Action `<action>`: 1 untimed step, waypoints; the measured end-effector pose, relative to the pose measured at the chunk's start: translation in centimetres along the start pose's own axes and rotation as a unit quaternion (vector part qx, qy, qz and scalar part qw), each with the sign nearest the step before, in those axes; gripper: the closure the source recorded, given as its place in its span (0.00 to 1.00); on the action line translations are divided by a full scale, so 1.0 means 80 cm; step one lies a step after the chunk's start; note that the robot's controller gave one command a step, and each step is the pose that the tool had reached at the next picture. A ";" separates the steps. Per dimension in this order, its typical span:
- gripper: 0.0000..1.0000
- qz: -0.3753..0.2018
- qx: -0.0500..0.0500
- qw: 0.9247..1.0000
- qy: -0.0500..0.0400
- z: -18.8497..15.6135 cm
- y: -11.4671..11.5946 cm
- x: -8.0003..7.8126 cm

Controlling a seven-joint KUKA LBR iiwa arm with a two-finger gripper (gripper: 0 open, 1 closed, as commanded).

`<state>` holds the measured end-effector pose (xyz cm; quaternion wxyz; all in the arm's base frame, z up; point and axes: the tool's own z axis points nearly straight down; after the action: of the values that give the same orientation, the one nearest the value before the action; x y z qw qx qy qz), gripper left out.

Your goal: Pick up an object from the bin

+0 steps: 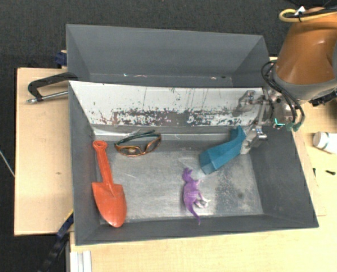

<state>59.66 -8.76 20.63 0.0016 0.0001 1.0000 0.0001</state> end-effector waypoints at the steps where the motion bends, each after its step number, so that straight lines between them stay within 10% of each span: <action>1: 0.00 -0.048 0.000 0.999 -0.002 0.041 0.007 -0.003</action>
Offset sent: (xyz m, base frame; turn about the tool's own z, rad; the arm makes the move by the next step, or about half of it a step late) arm 0.0031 -0.0102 -0.1363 -0.3315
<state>59.93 -8.21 17.39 0.0035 -0.0483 0.9988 -0.0003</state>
